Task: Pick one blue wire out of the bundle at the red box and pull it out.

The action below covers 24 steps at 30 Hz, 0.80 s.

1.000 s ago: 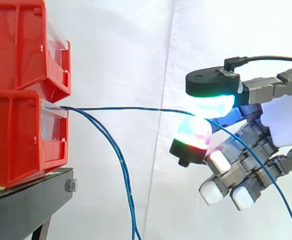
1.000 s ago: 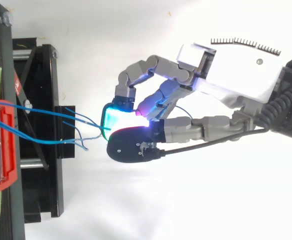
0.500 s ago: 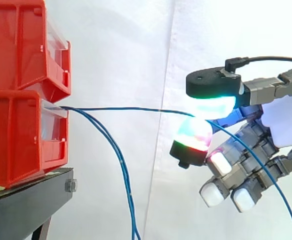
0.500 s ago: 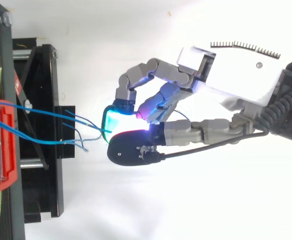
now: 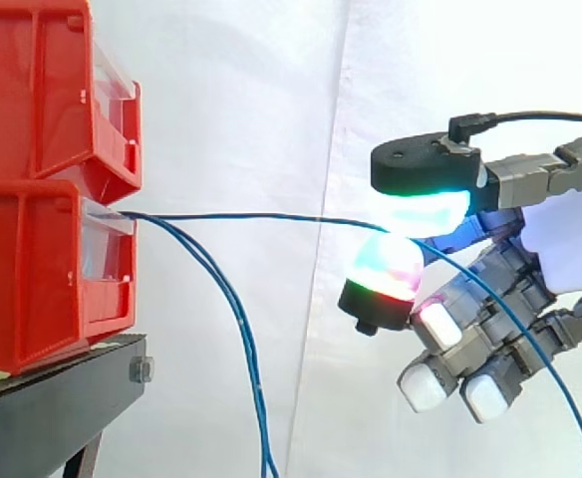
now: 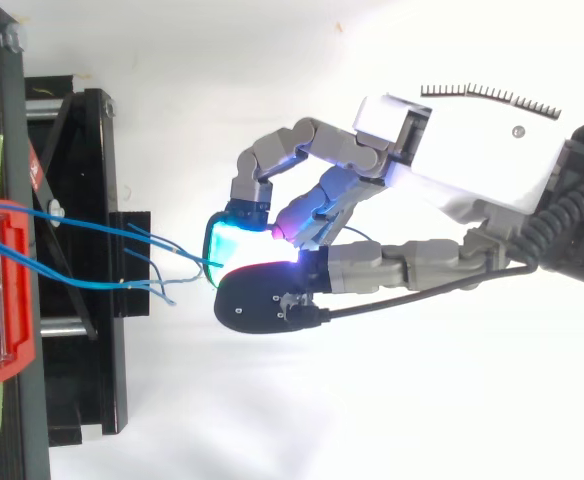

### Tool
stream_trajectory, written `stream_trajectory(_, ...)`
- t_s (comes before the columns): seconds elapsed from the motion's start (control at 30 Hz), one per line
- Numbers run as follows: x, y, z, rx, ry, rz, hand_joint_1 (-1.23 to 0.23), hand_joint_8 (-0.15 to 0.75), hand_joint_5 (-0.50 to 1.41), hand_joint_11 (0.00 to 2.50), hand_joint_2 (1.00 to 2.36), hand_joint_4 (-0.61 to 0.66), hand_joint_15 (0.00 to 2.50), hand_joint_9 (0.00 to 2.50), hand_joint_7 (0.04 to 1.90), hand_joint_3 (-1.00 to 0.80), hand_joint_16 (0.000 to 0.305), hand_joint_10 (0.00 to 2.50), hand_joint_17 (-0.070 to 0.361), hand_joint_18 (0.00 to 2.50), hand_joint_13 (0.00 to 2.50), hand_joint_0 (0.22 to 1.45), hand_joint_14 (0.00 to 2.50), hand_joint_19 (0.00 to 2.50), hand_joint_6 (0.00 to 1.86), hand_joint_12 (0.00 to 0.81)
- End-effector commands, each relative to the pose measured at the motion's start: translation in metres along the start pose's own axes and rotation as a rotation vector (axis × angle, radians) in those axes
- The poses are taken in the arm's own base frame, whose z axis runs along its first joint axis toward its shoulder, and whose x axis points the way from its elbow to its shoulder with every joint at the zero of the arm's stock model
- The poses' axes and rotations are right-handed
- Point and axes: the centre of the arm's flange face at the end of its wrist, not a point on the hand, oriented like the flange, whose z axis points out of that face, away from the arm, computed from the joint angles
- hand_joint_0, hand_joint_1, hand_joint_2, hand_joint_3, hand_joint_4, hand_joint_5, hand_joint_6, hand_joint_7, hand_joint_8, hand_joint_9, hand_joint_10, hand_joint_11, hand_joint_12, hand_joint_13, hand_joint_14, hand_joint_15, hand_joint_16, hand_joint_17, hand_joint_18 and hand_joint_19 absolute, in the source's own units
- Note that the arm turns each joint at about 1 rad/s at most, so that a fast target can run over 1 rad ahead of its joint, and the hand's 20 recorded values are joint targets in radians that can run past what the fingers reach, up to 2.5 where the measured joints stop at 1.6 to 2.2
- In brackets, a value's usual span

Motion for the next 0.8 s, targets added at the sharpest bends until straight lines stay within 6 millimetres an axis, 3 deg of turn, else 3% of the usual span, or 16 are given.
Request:
stream_trajectory(0.0,-0.0003,-0.0007,0.0001,0.001,0.0,-0.001,-0.71,0.39,-0.15,0.75,1.02,0.06,0.45,1.01,1.13,-0.03,0.065,0.02,0.147,0.85,0.86,0.61,0.02,0.51,0.95,0.457)
stream_trajectory(0.77,0.0008,0.0002,-0.0001,0.0,0.001,0.0,-0.7,0.398,-0.15,0.76,1.02,0.07,0.45,1.01,1.13,-0.03,0.066,0.02,0.148,0.86,0.87,0.61,0.02,0.52,0.95,0.463)
